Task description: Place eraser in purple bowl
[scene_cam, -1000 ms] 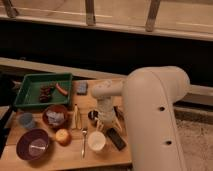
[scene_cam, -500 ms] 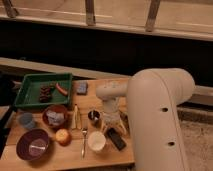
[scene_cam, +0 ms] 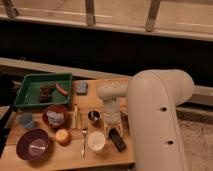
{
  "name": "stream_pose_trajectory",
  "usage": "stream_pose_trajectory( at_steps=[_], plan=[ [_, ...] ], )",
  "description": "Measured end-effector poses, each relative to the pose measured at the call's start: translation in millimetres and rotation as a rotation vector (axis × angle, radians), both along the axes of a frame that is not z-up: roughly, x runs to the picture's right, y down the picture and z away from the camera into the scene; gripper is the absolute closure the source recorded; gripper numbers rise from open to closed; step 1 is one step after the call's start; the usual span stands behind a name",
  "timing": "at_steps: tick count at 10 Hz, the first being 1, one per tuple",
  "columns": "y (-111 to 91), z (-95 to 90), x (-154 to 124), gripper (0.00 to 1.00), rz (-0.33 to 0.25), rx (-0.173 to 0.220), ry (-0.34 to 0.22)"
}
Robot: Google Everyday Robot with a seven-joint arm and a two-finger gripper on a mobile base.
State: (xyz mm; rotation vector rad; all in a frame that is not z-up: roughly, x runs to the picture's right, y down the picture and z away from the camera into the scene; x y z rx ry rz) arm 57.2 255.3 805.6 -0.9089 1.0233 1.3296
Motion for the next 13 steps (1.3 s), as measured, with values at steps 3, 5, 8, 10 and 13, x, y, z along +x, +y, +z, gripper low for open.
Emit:
stream_pose_trajectory(
  at_steps=[3,5,8,10,13],
  plan=[
    [-4,-1.5,5,1.0,0.009,0.015,0.006],
    [-13,-4.1,8,1.0,0.012,0.042,0.015],
    [-49,-10.5,19,1.0,0.002,0.124,0.045],
    [-91,-16.0,28,1.0,-0.004,0.222,0.072],
    [-146,-26.0,19,1.0,0.006,0.39,0.07]
  ],
)
